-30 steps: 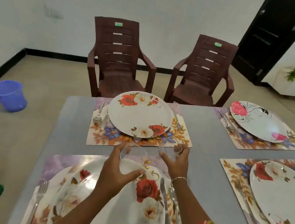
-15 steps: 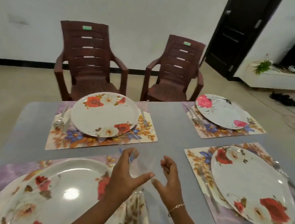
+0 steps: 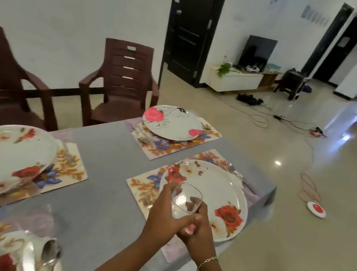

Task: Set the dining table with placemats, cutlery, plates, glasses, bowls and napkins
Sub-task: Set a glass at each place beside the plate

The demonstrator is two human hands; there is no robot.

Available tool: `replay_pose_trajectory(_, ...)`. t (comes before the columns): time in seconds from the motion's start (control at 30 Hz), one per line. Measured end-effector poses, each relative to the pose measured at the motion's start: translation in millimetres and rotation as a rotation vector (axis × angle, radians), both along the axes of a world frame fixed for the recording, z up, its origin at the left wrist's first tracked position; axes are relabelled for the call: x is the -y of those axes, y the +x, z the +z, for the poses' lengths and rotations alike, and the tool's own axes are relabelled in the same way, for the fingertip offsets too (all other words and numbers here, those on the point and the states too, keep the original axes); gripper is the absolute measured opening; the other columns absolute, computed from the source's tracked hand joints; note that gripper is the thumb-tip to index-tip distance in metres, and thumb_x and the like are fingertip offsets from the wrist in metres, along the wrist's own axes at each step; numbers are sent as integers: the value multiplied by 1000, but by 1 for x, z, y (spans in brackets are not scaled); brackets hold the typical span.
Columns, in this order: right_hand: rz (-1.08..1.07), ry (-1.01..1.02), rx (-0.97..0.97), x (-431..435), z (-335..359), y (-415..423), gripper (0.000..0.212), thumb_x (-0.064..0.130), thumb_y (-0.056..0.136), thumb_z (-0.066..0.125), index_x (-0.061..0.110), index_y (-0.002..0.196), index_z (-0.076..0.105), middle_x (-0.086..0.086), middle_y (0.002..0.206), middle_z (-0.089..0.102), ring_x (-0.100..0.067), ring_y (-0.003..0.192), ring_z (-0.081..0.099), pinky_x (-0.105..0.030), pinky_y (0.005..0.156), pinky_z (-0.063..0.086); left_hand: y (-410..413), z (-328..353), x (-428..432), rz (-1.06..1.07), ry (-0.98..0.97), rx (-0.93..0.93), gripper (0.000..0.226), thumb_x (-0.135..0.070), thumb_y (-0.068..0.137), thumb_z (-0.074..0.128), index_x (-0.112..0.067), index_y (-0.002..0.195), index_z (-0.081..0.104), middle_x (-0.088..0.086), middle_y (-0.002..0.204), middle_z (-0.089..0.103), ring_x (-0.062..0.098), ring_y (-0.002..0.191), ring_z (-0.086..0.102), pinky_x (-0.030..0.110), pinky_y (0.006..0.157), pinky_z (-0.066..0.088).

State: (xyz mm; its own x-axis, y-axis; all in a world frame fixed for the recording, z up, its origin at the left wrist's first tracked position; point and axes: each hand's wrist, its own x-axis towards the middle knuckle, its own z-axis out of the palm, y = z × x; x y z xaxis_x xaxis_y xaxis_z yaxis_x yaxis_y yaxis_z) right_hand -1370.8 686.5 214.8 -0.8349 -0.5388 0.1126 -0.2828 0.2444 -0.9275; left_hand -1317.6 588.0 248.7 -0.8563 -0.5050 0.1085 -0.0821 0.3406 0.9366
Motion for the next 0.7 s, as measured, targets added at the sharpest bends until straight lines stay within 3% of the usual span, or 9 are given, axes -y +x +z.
replay_pose_trajectory(0.1, -64, 1, -33, -17, -4, -45, 61, 16, 68, 75, 25, 117, 40, 15, 111, 51, -4, 108, 50, -13, 89, 47, -43, -3, -11, -104, 12, -2, 79, -33, 70, 80, -37, 128, 27, -19, 130, 38, 1, 121, 38, -3, 85, 27)
replay_pose_trajectory(0.17, -78, 20, -58, -25, -6, -79, 55, 18, 68, 74, 31, 109, 40, 15, 109, 52, -4, 106, 53, -18, 90, 48, -72, -7, -10, -136, 26, 12, 83, -32, 69, 81, -33, 132, 27, -19, 130, 34, -1, 119, 33, 4, 93, 27)
replay_pose_trajectory(0.23, -88, 42, -33, -27, -5, -118, 60, 35, 64, 76, 34, 111, 38, 11, 109, 54, -11, 105, 55, -29, 90, 50, -100, -10, -4, -119, 28, 15, 82, -34, 68, 81, -30, 132, 29, -18, 129, 35, 1, 119, 34, 7, 94, 27)
replay_pose_trajectory(0.3, -96, 33, -44, -27, -2, -155, 71, 54, 56, 77, 31, 110, 37, 10, 108, 53, -9, 105, 54, -19, 86, 47, -125, -13, 3, -77, 9, 22, 79, -40, 69, 78, -30, 132, 31, -14, 130, 38, 6, 122, 37, 11, 95, 29)
replay_pose_trajectory(0.43, -88, 63, -48, -22, 2, -228, 64, 14, 64, 84, 27, 102, 34, -3, 107, 53, -22, 103, 54, -13, 78, 44, -162, -17, 9, -28, -52, 89, 80, -47, 71, 73, -21, 137, 35, -5, 140, 39, 7, 125, 38, 15, 98, 29)
replay_pose_trajectory(0.57, -63, 77, -27, -9, 8, -287, 73, 27, 57, 79, 23, 114, 34, 3, 108, 49, -16, 98, 53, -19, 79, 43, -192, -21, 14, 13, -90, 148, 73, -48, 73, 71, -24, 134, 37, -8, 135, 41, 10, 124, 40, 19, 98, 32)
replay_pose_trajectory(0.7, -17, 95, -1, 11, 3, -342, 69, 5, 66, 81, 22, 112, 33, -3, 110, 49, -19, 100, 51, -24, 83, 41, -213, -24, 18, 90, -125, 195, 70, -49, 76, 69, -25, 133, 36, -11, 131, 40, 3, 116, 38, 16, 93, 30)
